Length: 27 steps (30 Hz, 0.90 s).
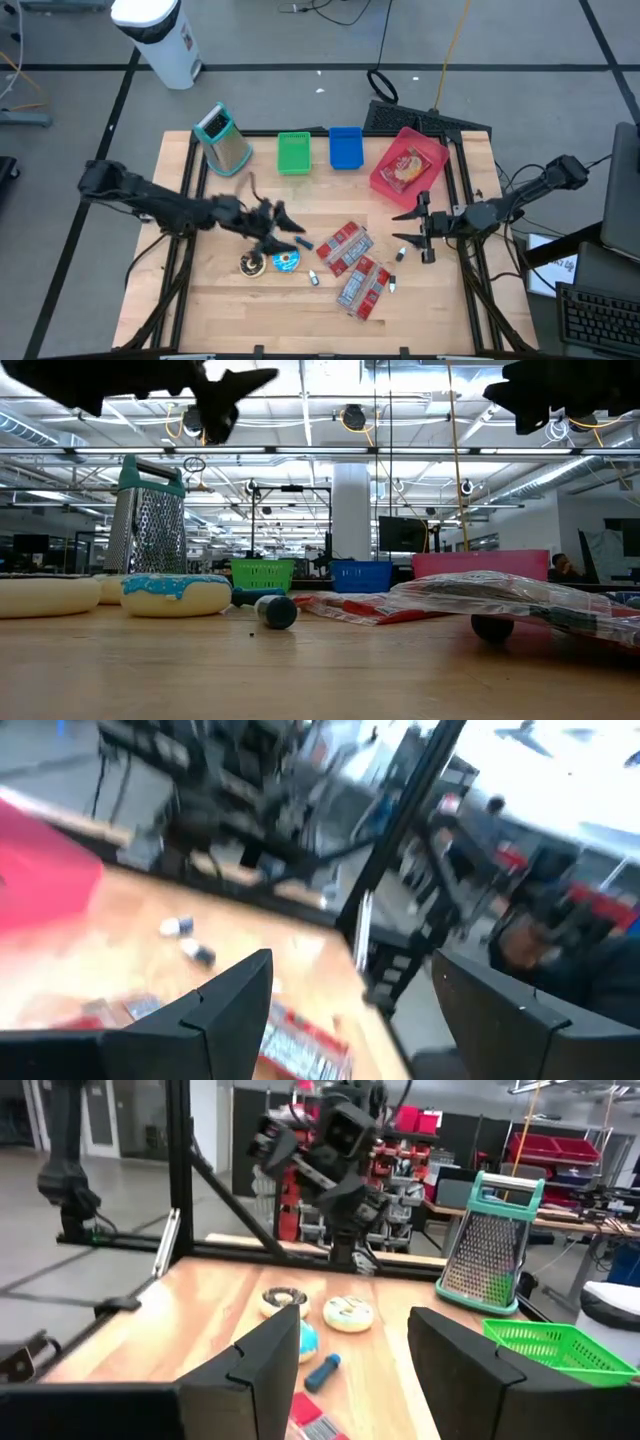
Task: Pick & Place Food Item
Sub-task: Stack the bottom red popcorn bag on top of the red popcorn bag in the pink bin
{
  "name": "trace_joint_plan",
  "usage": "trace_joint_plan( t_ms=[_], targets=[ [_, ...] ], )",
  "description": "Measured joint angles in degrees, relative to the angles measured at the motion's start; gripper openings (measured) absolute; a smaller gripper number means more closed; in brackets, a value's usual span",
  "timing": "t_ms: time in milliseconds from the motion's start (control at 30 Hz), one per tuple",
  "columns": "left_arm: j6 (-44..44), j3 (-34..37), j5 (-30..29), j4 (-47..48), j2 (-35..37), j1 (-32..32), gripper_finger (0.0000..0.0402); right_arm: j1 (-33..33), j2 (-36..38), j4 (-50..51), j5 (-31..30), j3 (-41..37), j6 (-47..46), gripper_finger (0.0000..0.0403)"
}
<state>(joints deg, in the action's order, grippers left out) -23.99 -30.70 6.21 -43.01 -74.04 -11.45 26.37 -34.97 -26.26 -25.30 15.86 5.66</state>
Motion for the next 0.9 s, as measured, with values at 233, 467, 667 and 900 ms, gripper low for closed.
trace_joint_plan(
  t_ms=[233,467,667,900],
  targets=[
    [11.2,-15.1,-8.3,19.4,-14.8,-5.1,0.0273,-0.1,-1.7,0.0,-0.1,0.0,1.1,0.0176],
    [9.8,-25.0,-7.3,21.8,-27.6,-5.9,0.0273,0.0,-2.0,4.7,3.1,0.0,-4.3,0.0176],
    [8.3,-29.0,-0.4,22.5,-33.4,-6.6,0.0273,0.0,-2.1,8.2,3.1,0.0,-6.7,0.0176],
    [20.3,-34.1,-8.2,28.7,-35.7,-12.8,0.0273,0.0,-2.3,8.8,3.1,0.0,-5.9,0.0176]
  ],
)
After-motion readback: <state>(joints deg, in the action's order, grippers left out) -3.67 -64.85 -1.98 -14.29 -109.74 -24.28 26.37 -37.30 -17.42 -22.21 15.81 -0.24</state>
